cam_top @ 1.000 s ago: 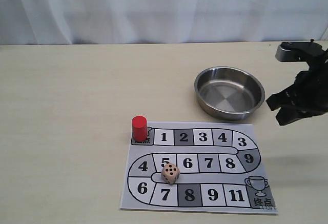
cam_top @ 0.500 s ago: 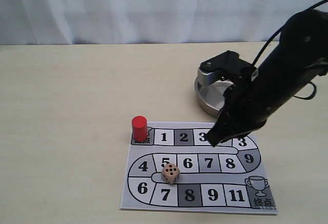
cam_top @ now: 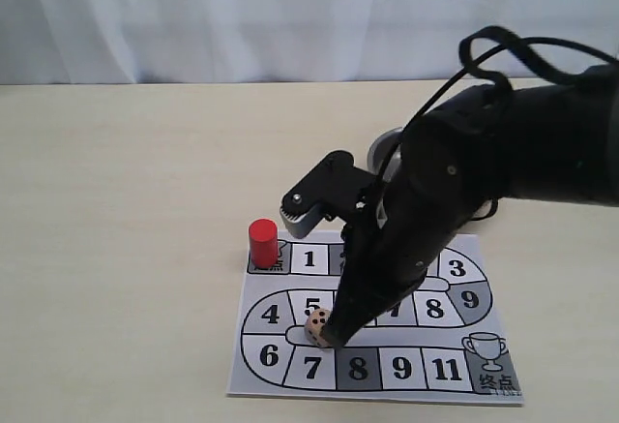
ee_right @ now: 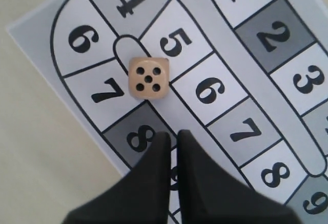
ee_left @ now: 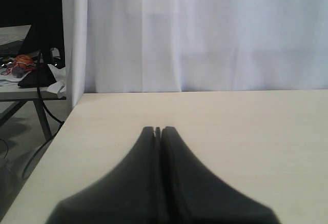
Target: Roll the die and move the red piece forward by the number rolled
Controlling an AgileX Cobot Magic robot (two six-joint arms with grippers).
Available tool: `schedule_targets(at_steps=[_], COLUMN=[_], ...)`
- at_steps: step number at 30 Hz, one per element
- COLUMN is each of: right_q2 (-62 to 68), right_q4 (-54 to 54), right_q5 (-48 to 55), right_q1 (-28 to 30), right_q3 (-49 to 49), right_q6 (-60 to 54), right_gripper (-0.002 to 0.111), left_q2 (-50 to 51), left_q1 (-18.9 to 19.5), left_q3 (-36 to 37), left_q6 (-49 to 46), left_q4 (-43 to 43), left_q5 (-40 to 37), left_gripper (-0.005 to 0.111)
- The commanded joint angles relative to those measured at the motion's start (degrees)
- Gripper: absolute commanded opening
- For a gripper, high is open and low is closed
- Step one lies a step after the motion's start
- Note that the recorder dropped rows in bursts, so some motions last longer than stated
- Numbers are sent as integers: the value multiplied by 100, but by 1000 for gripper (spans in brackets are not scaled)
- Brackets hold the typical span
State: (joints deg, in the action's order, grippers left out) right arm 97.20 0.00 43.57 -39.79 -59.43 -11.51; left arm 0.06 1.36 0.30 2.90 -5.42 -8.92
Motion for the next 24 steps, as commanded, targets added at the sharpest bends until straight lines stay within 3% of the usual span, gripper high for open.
schedule_targets(at_steps=[1, 24], right_q2=[346, 1193], right_q4=[-156, 251], right_q5=[-109, -540], right_q1=[-30, -30], right_q3=[18, 18], right_q6=[78, 78], right_gripper=[4, 4], left_q2=[-6, -6], left_q1=[-1, -1], left_q3=[-30, -30], left_q6=[12, 12], left_q4=[15, 5], left_q5=[77, 77], left_gripper=[0, 0])
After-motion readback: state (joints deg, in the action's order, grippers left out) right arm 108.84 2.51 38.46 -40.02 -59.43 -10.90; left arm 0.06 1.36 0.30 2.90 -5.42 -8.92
